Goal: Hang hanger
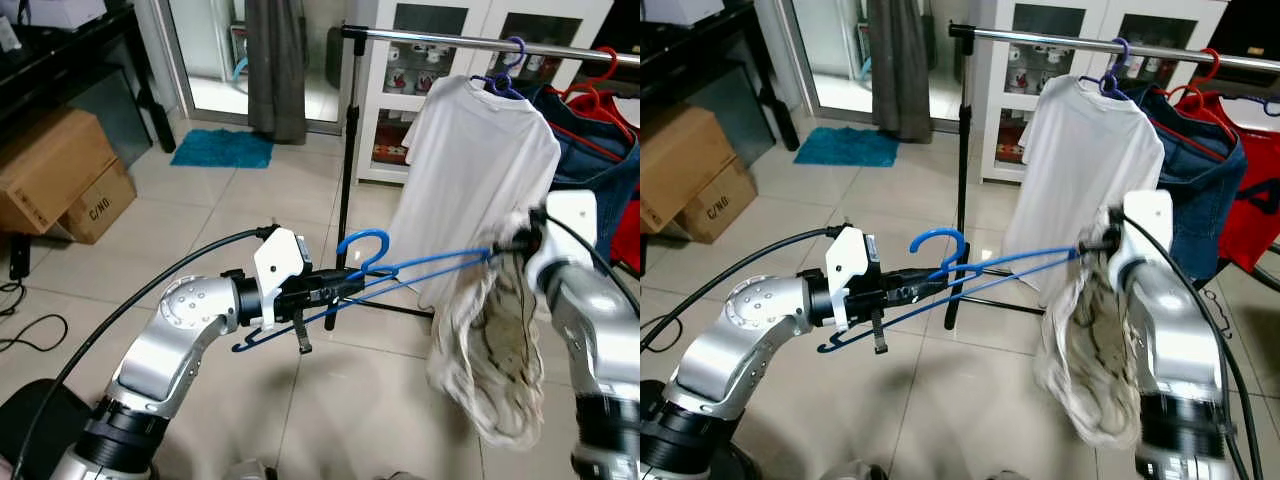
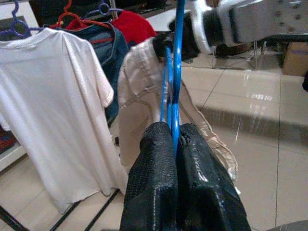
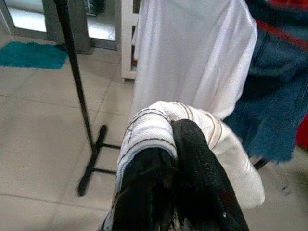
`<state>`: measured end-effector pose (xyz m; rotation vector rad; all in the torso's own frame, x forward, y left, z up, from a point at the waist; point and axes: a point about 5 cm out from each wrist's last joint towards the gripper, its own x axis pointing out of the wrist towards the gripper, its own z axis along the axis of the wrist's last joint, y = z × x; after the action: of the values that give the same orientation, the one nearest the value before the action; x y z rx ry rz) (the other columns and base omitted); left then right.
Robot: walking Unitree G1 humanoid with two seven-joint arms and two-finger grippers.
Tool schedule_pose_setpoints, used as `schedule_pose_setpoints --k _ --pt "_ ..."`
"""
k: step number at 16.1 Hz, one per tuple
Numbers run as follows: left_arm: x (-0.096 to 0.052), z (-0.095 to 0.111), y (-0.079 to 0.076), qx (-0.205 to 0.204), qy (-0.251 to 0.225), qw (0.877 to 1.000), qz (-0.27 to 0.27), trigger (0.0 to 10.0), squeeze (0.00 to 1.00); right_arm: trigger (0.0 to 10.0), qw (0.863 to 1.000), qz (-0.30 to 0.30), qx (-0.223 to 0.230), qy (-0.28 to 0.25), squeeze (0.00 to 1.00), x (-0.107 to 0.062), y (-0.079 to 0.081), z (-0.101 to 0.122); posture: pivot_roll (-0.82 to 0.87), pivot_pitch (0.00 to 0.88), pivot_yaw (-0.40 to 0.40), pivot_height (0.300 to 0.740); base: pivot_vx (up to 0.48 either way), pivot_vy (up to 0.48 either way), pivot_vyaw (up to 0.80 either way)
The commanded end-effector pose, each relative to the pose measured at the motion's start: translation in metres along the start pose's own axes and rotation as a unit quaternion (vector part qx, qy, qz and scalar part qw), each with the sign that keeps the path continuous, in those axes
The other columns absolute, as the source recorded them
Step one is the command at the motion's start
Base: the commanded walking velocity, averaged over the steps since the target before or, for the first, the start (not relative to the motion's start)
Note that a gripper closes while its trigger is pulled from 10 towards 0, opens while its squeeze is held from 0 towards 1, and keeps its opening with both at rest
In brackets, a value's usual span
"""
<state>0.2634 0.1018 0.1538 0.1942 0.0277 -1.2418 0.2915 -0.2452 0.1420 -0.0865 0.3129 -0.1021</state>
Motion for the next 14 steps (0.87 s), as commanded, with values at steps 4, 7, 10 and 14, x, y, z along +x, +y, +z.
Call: schedule_pose_setpoints --k 4,7,10,14 --pt "-0.027 -0.009 0.032 0.04 0.059 0.992 0.106 0.0 0.0 0.0 0.997 -0.055 0.037 -0.037 0.0 -0.02 -0.04 0.006 -0.08 0.0 0.023 0.74 0.0 0.0 0.0" --pt "-0.014 -0.005 0.043 0.055 0.052 0.988 0.135 0.0 0.0 0.0 0.996 0.015 0.026 -0.087 0.0 -0.023 -0.015 0.024 -0.08 0.0 0.015 0.74 0.0 0.0 0.0" --pt "0.002 -0.002 0.04 0.066 0.046 0.99 0.118 0.0 0.0 0.0 0.994 0.041 0.028 -0.102 0.0 -0.022 0.0 0.026 -0.07 0.0 0.011 0.74 0.0 0.0 0.0" --pt "-0.005 -0.011 0.049 0.052 0.063 0.98 0.182 0.0 0.0 0.0 0.996 0.022 0.033 -0.075 0.0 -0.022 0.001 0.014 -0.06 0.0 0.015 0.74 0.0 0.0 0.0"
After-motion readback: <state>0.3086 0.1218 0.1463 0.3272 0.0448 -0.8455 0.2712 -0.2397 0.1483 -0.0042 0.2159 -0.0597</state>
